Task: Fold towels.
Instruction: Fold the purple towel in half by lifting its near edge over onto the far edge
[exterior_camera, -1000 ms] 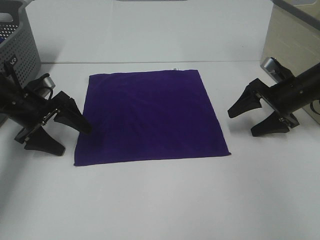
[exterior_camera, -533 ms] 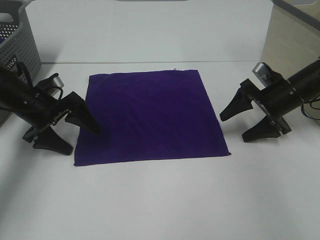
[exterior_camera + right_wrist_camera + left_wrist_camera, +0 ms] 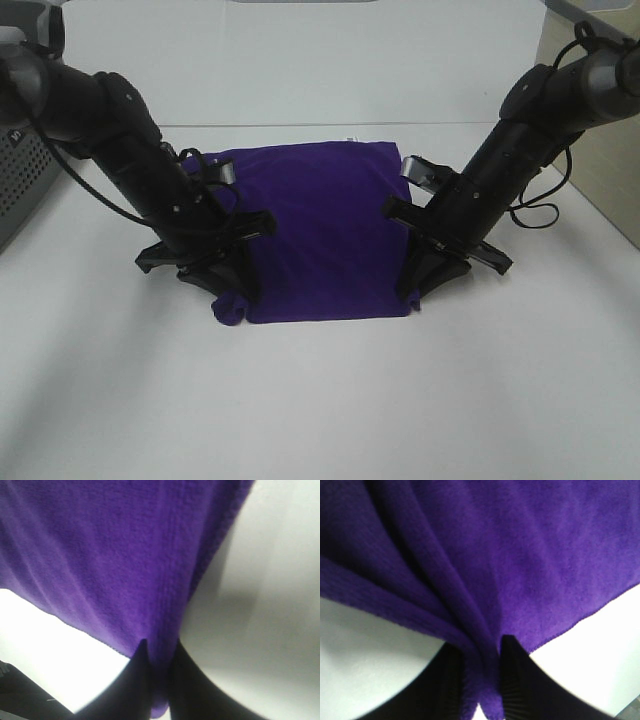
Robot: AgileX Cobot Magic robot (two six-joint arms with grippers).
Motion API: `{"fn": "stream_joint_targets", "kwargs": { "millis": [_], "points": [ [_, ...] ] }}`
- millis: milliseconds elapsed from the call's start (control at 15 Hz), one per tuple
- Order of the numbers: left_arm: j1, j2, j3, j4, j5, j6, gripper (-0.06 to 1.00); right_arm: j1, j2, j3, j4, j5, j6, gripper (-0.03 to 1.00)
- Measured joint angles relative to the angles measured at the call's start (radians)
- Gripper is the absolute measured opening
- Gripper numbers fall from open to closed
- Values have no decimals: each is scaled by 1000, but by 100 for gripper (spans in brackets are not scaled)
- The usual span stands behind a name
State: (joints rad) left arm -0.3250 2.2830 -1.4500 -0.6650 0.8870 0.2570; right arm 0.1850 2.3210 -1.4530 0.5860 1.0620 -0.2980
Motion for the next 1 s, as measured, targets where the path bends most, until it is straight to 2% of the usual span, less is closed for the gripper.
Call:
{"fn": "stream_joint_targets", "kwargs": {
  "millis": [67, 133, 400, 533, 667, 733, 1000],
  "points": [
    [-8, 5, -5, 5, -8, -4, 4, 0, 1, 0, -4, 3, 3, 2],
    [-12, 6, -8, 7, -10, -6, 2, 0, 1, -2, -4, 6, 3, 2],
    [-12, 7, -11, 19, 12, 72, 1, 1, -5, -2, 9, 14, 3, 2],
    [-12, -3, -11, 68, 71, 89, 1, 1, -30, 10, -6, 9, 6, 2],
    [-13, -28, -5, 182, 144, 91, 1, 1, -104, 47, -23, 8, 27, 2],
    [-15, -36, 5, 210, 165, 89, 1, 1, -148, 73, -7, 11, 32, 2],
    [-18, -135, 20, 270, 207, 46, 1, 12, -298, 115, 42, 23, 45, 2]
  ]
}}
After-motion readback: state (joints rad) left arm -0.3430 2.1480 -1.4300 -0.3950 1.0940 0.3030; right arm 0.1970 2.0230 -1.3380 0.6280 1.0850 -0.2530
